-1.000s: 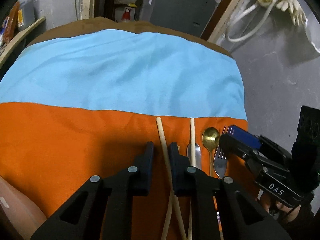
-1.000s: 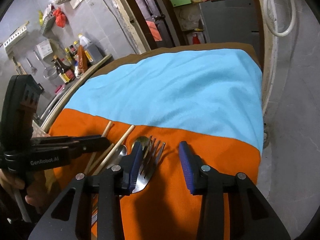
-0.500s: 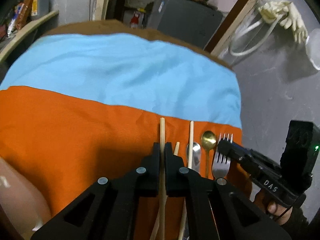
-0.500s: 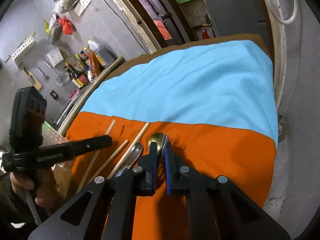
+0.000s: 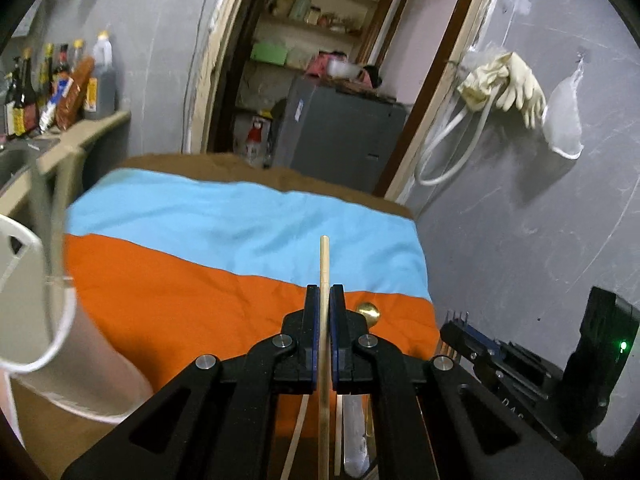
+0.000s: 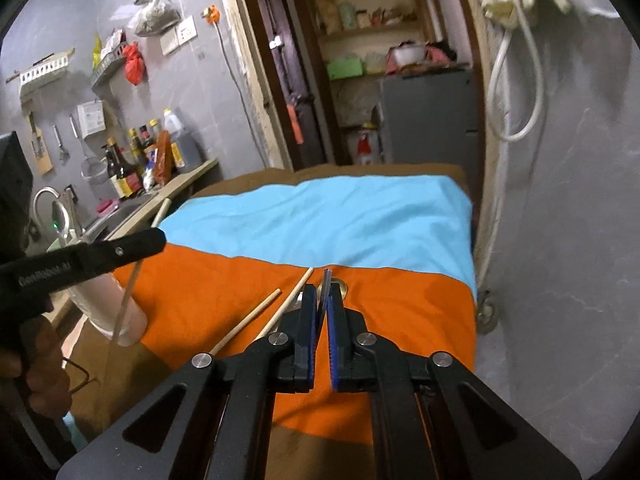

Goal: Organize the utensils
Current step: 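Lift the chopstick with the left tool while the right tool grasps a silver fork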

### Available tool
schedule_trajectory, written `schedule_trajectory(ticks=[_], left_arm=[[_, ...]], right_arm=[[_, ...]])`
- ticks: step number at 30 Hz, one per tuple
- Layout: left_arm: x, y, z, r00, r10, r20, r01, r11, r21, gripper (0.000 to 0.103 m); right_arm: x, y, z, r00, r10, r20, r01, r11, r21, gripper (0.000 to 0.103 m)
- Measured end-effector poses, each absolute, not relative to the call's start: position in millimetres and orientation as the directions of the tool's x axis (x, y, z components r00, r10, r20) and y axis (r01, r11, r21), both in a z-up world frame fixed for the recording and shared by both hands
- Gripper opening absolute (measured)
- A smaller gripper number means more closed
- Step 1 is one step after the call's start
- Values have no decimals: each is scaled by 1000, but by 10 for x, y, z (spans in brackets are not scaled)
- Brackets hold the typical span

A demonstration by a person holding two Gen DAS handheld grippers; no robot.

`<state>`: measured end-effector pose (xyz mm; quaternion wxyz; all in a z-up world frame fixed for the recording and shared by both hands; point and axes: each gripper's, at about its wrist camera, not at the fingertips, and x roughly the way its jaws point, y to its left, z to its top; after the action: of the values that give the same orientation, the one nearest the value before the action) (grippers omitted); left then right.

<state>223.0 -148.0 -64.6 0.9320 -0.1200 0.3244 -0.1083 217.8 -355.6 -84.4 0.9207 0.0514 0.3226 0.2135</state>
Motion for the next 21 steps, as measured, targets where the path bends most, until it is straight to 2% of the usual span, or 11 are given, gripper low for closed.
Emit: schedule_trajectory(ticks=[13, 16, 21], left_arm=[[1664, -1104, -153, 846, -277, -456, 104, 924, -369, 2], [1617, -1021, -90, 844, -284, -454, 111, 923, -370, 2], [1564, -973, -105, 826, -306, -473, 129, 920, -370, 2]], right_arm=[[1555, -3232, -298, 855, 310, -415, -336, 942, 11, 1], [1563, -3112, -335, 846, 313, -432, -348, 938, -2, 1], [1711, -3112, -617, 789, 302, -536, -316, 946, 68, 1]])
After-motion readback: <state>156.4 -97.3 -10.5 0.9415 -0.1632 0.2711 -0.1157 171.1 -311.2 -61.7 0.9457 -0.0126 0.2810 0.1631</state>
